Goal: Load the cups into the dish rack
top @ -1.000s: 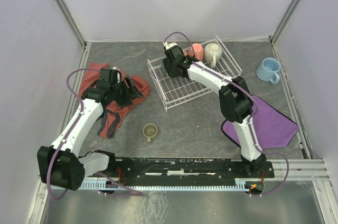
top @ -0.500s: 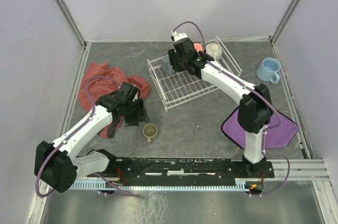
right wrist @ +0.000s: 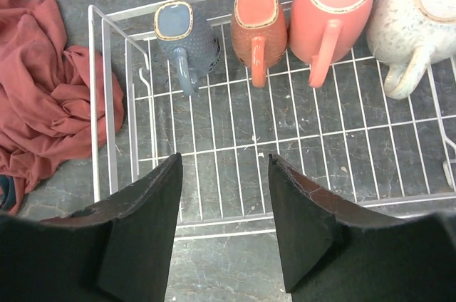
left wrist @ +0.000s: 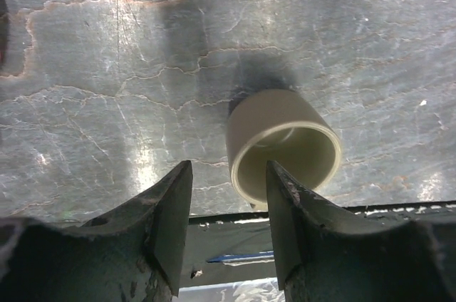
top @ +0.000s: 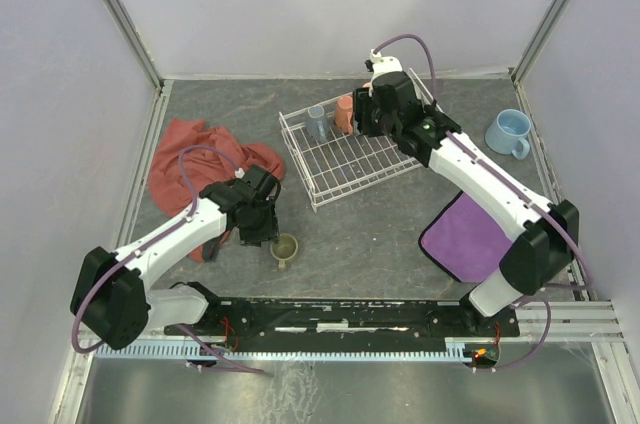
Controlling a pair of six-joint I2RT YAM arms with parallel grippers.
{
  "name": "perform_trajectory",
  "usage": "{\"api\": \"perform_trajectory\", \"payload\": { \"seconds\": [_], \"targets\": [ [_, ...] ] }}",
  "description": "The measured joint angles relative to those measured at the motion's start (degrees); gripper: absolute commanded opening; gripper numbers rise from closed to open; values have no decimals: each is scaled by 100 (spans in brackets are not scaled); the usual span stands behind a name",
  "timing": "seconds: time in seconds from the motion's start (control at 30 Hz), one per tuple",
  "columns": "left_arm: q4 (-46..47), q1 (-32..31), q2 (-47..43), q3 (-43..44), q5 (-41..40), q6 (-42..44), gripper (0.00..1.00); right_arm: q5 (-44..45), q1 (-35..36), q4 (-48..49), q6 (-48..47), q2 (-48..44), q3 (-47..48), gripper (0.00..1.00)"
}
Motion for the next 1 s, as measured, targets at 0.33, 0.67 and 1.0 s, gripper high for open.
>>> {"api": "perform_trajectory", "payload": {
  "seconds": [0.33, 0.67, 1.0],
  "targets": [
    [409, -114, 411, -168, -146, 42, 40, 9, -39, -181, 79, -579, -424, 60],
    [704, -323, 787, -302, -120, 55, 4, 20, -94, -293, 94, -863, -610, 60],
    [555, -356, 726, -17, -79, 31, 3, -682, -157, -1010, 282, -1038, -466, 62]
  ]
}}
